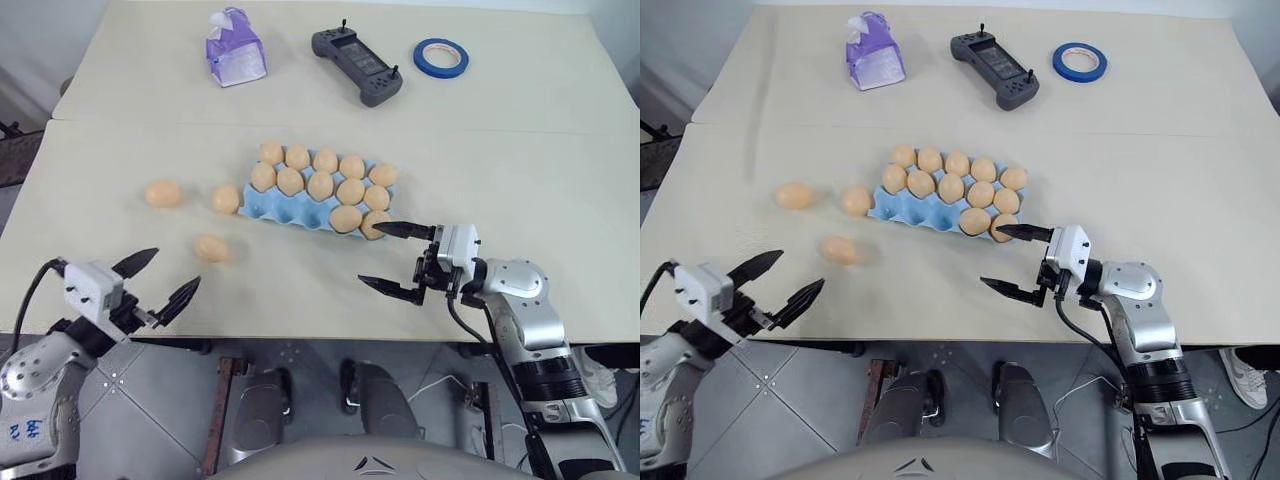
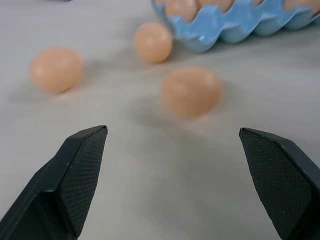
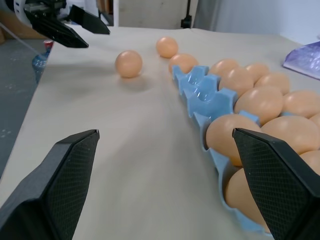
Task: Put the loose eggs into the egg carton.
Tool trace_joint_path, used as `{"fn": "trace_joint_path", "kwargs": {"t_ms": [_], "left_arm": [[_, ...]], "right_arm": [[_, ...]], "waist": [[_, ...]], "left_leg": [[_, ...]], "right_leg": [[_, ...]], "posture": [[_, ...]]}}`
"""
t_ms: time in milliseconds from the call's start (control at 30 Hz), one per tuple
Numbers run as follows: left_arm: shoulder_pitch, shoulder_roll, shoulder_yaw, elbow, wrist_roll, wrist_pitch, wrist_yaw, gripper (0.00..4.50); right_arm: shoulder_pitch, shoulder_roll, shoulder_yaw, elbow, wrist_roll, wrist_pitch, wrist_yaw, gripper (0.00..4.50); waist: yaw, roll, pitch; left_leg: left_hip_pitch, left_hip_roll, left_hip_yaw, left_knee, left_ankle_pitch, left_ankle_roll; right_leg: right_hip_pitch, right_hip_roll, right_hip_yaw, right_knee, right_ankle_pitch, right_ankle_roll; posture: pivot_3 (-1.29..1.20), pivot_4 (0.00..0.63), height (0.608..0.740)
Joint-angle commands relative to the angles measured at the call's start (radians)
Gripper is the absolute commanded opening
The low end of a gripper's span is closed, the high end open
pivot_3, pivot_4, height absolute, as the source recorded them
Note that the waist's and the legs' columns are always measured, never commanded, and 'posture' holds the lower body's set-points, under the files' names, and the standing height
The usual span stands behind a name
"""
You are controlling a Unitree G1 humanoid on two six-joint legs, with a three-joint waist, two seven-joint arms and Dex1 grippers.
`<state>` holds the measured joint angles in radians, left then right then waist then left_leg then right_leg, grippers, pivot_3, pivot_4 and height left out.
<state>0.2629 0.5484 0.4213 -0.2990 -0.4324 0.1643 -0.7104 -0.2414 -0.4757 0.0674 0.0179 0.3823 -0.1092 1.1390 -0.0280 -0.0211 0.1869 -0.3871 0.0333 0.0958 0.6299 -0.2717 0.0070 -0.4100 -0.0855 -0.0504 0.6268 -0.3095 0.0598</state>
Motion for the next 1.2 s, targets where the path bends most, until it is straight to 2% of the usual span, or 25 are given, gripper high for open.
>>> {"fn": "trace_joint_path", "kwargs": {"t_ms": [33,233,267,467,567,700,867,1033,1200], "left_arm": [[-0.047,0.010,-0.040,-0.011,0.005,0.014,0.006,4.50],[-0.208,-0.005,-0.136,0.143,0.107,-0.014,0.063,4.50],[-0.230,-0.009,-0.147,0.162,0.119,-0.017,0.073,4.10],[-0.245,-0.007,-0.191,0.201,0.123,-0.022,0.039,2.42],[-0.255,-0.016,-0.200,0.196,0.114,-0.022,0.035,2.08],[-0.315,-0.035,-0.210,0.140,0.071,-0.003,0.029,2.01],[-0.505,-0.073,-0.358,0.083,0.053,0.094,-0.012,2.01],[-0.671,-0.158,-0.491,0.232,0.103,0.073,-0.054,2.01],[-0.779,-0.208,-0.531,0.399,0.164,0.005,-0.063,2.01]], "right_arm": [[-0.008,-0.001,-0.005,-0.042,0.006,-0.005,-0.006,4.47],[-0.001,-0.006,-0.001,-0.087,0.010,0.025,-0.026,4.47],[0.001,-0.007,-0.002,-0.093,0.010,0.028,-0.029,4.50],[-0.005,-0.014,-0.011,-0.104,0.010,0.048,-0.047,4.50],[-0.005,-0.017,-0.013,-0.106,0.010,0.051,-0.050,4.50],[0.004,-0.024,-0.018,-0.109,0.007,0.055,-0.059,4.50],[0.031,-0.038,-0.032,-0.134,0.004,0.064,-0.090,4.50],[0.075,-0.054,-0.068,-0.173,0.024,0.069,-0.114,4.50],[0.116,-0.058,-0.094,-0.241,0.027,0.083,-0.160,4.50]], "waist": [[-0.001,0.000,0.000],[0.000,0.000,0.000],[0.001,0.000,0.000],[0.000,0.000,0.000],[0.001,0.000,0.000],[0.003,0.000,0.000],[0.022,0.000,0.000],[0.026,0.000,0.000],[0.024,-0.001,0.000]], "left_leg": [[0.000,0.000,0.000,0.000,0.000,0.000],[0.000,0.000,0.000,0.000,0.002,0.002],[0.000,0.000,0.000,0.000,0.002,0.002],[0.000,0.000,0.001,-0.001,0.002,0.004],[0.000,0.000,0.000,0.000,0.002,0.004],[0.000,0.000,0.000,0.001,0.002,0.003],[0.000,-0.001,0.000,0.001,0.002,0.002],[0.000,-0.002,0.002,0.002,0.004,0.006],[0.000,0.000,0.003,0.004,0.004,0.006]], "right_leg": [[0.000,0.000,0.000,0.000,0.000,0.000],[0.000,0.001,-0.001,0.001,0.000,0.000],[0.000,0.000,-0.001,0.001,0.000,0.000],[0.000,0.000,-0.001,0.000,0.001,0.001],[0.000,0.000,-0.001,0.000,0.001,0.001],[0.000,0.000,-0.001,0.001,0.001,0.001],[0.001,0.000,-0.002,0.001,0.001,0.002],[0.001,0.001,-0.001,0.001,0.002,0.003],[0.001,0.005,0.000,0.002,0.002,0.003]], "posture": [[0.00,0.150,0.740],[0.00,0.150,0.740],[0.00,0.150,0.740],[0.00,0.150,0.740],[0.00,0.150,0.740],[0.00,0.150,0.740],[0.00,0.150,0.740],[0.00,0.150,0.740],[0.00,0.150,0.740]]}}
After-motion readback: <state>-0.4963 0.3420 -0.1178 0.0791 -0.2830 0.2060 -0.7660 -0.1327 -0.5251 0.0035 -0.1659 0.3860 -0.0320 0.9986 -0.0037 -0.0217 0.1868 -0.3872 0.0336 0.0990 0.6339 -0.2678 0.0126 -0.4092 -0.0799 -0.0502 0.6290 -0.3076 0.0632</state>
